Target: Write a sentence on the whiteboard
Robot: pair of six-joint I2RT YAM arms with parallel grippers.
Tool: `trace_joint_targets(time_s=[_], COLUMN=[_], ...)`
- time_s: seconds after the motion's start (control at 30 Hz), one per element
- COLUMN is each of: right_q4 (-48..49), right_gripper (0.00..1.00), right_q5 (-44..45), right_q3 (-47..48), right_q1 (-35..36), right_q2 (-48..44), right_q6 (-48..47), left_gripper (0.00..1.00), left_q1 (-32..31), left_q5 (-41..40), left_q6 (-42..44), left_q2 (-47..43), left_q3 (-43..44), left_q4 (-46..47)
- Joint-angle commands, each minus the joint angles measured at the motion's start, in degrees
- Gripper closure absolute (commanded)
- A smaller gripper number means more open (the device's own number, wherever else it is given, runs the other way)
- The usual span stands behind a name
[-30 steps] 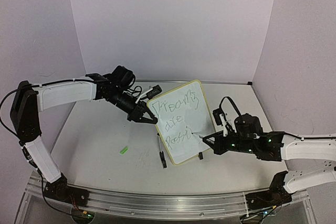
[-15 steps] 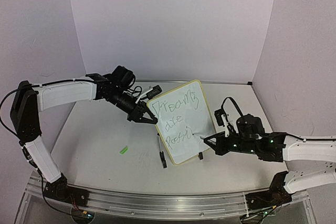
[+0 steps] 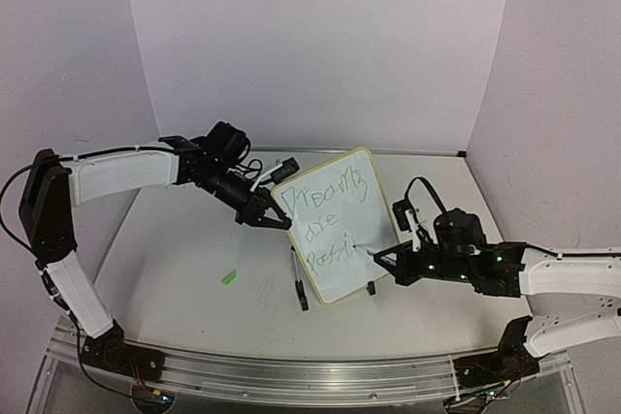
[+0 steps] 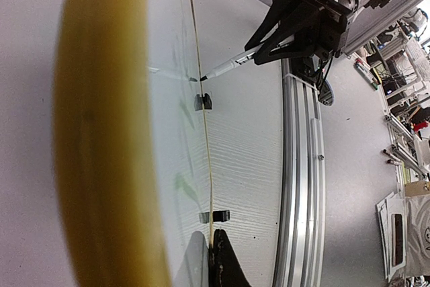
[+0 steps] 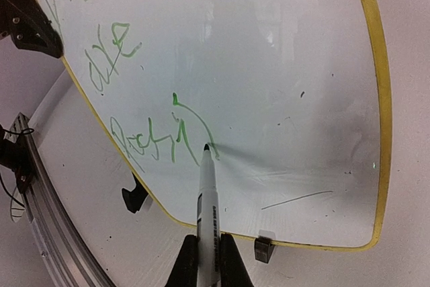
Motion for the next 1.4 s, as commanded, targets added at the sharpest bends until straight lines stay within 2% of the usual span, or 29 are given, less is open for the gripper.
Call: trace_joint_targets(time_s=[0.0,0.7,1.17,1.37], right_q4=[3.1,0.3,-0.8,-0.4], right_gripper=[1.00,1.00,1.00,1.00], right_q5=[1.5,7.9,6.3,2.9], right_q3=[2.5,0.3,-1.6,-1.5], right_q1=[-0.1,-0.1,-0.1,-0.1], right_q2=[0.7,-2.6,-1.3,-0.8], right_q6=[-1.1,0.7,2.2,1.5], left_gripper=[1.00,1.00,1.00,1.00], left_q1=[-0.9,-0.9,-0.9,-0.9], left_q5=[-3.1,-3.0,-2.8,-2.7], left_q6=[2.5,2.5,2.5,2.4], left_q2=[1.6,1.6,1.9,1.9], left_q3=[0.4,0.4,0.5,0.4], left_q4=[-3.0,-3.1,-2.9,-2.9])
